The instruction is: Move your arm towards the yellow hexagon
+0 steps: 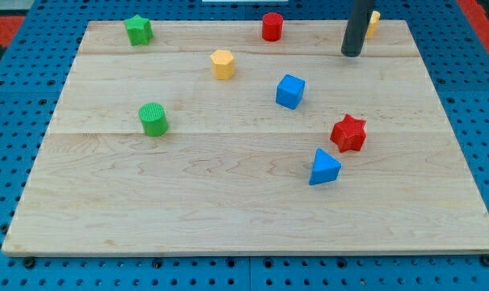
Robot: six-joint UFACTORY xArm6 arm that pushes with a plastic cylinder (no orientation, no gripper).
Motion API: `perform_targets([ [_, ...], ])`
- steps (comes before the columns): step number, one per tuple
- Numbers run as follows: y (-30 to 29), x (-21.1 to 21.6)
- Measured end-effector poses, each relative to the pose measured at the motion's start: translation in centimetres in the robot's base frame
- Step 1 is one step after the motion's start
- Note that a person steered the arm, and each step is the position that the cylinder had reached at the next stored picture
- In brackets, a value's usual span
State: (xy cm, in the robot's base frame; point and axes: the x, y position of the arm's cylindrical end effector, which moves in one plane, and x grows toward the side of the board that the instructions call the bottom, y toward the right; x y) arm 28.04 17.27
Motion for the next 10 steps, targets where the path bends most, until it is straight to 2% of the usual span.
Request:
perform_targets([
  [2, -0.3, 0.1],
  [5, -11.4, 0.4],
  [6, -13.1, 0.1],
  [10, -16.1, 1.7],
])
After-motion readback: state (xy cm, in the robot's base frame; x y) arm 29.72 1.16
